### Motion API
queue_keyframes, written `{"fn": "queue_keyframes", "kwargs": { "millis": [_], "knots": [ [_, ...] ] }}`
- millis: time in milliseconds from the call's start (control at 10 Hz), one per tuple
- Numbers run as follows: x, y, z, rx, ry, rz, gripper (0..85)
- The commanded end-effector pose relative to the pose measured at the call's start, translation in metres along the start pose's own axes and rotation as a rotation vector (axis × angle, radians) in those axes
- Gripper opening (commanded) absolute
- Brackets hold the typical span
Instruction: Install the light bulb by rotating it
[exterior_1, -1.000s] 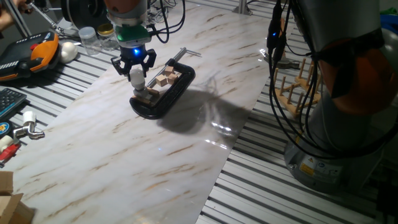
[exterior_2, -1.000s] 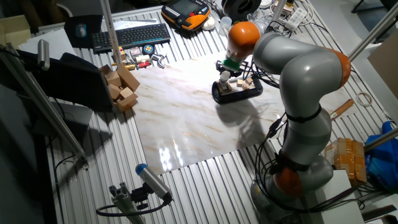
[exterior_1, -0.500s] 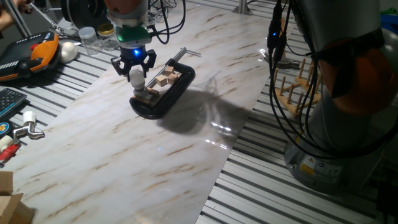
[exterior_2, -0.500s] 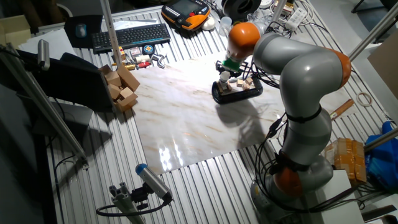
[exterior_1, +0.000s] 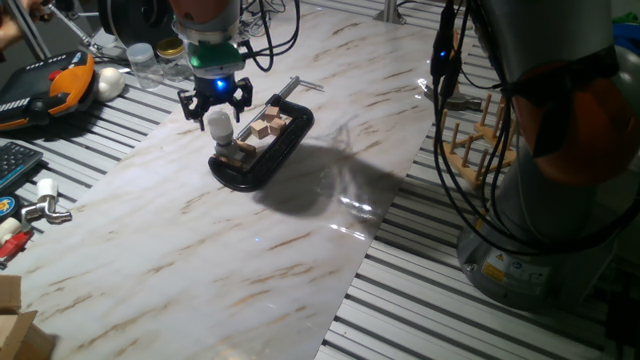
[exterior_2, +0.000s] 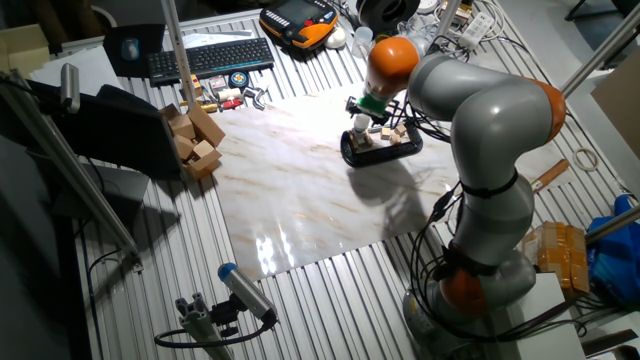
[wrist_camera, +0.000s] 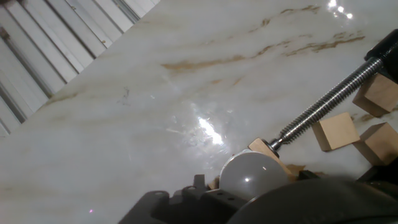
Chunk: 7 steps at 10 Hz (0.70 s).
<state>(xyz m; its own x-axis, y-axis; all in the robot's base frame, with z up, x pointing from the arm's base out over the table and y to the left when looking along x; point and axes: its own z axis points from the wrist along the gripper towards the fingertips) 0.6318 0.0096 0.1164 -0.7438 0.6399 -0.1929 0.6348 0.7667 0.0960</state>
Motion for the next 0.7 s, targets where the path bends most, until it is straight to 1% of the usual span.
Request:
{"fn": "queue_keyframes", "kwargs": {
  "millis": [0, 100, 200, 300, 400, 600],
  "knots": [
    [-0.002, 0.0, -0.003, 0.002, -0.006, -0.012, 68.0],
    [-0.005, -0.001, -0.007, 0.001, -0.007, -0.035, 68.0],
    [-0.01, -0.002, -0.01, -0.011, -0.001, -0.067, 68.0],
    [-0.014, -0.004, -0.015, -0.024, -0.009, -0.13, 68.0],
    [-0.016, -0.004, -0.019, -0.017, -0.02, -0.202, 68.0],
    [-0.017, -0.004, -0.024, -0.031, -0.012, -0.308, 68.0]
  ]
}}
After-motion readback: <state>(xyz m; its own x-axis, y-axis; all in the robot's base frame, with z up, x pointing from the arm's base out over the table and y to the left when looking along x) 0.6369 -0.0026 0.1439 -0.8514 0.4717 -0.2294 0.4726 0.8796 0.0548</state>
